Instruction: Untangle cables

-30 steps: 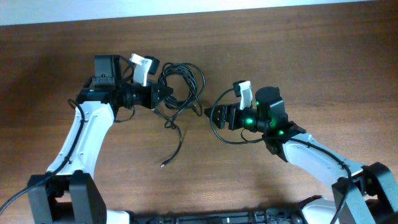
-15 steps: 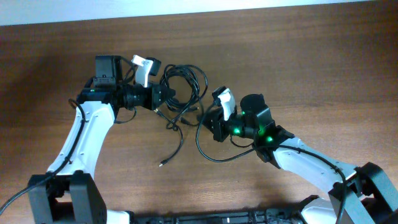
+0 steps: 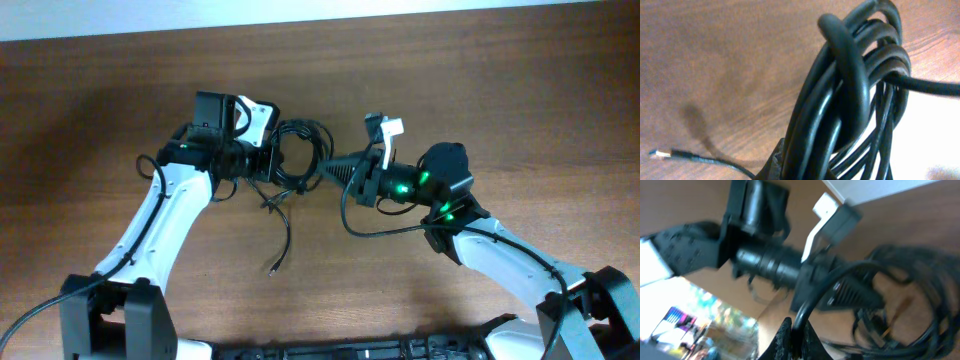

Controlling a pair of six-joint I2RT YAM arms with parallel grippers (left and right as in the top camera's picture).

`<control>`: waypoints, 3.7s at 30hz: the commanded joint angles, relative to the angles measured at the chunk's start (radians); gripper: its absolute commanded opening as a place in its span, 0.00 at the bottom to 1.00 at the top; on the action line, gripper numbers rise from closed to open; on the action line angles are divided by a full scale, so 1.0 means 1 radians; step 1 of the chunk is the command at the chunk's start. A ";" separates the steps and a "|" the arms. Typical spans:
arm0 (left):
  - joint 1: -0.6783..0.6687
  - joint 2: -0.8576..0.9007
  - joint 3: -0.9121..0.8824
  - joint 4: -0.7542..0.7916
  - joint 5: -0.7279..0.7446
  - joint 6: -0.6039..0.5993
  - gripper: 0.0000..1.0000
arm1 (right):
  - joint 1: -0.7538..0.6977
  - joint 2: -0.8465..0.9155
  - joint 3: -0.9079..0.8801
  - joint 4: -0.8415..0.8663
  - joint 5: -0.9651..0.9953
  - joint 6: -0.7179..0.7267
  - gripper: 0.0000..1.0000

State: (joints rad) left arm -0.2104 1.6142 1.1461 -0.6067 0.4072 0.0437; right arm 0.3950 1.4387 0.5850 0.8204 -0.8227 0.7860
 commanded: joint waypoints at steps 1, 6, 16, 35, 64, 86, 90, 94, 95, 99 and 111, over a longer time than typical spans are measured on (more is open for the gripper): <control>-0.019 0.009 -0.001 -0.028 -0.006 -0.006 0.00 | -0.002 -0.024 0.008 0.006 0.220 -0.087 0.04; -0.061 0.009 -0.001 -0.065 0.068 0.009 0.00 | 0.012 -0.015 0.007 0.003 0.317 -0.102 0.04; -0.073 0.009 -0.001 0.080 0.288 -0.188 0.00 | 0.161 0.013 0.007 -0.274 0.421 -0.326 0.04; 0.037 0.009 -0.001 -0.327 0.616 0.594 0.00 | -0.096 -0.122 0.008 -0.449 0.049 -0.544 0.99; 0.056 0.009 0.031 -0.350 0.487 0.520 0.99 | 0.069 -0.041 0.008 -0.367 0.337 -0.166 0.04; -0.232 0.009 0.090 -0.100 -0.018 -1.527 0.94 | 0.070 -0.041 0.008 -0.367 0.587 0.375 0.04; -0.245 0.011 0.089 -0.100 -0.048 -1.551 0.75 | 0.070 -0.041 0.008 -0.366 0.561 0.376 0.04; -0.248 0.021 0.089 -0.099 -0.045 -1.618 0.71 | 0.070 -0.041 0.008 -0.362 0.552 0.495 0.04; -0.253 0.027 0.089 -0.099 -0.041 -1.643 0.71 | 0.070 -0.041 0.008 -0.351 0.545 0.499 0.04; -0.285 0.073 0.089 -0.060 -0.035 -1.674 0.60 | 0.070 -0.041 0.008 -0.319 0.504 0.513 0.04; -0.064 0.059 0.089 -0.064 -0.115 -0.581 0.00 | 0.068 -0.041 0.008 -0.560 0.367 -0.065 0.89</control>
State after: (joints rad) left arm -0.3264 1.6806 1.2270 -0.6666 0.3035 -0.9752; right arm 0.4644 1.3979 0.5907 0.2722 -0.3531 0.9154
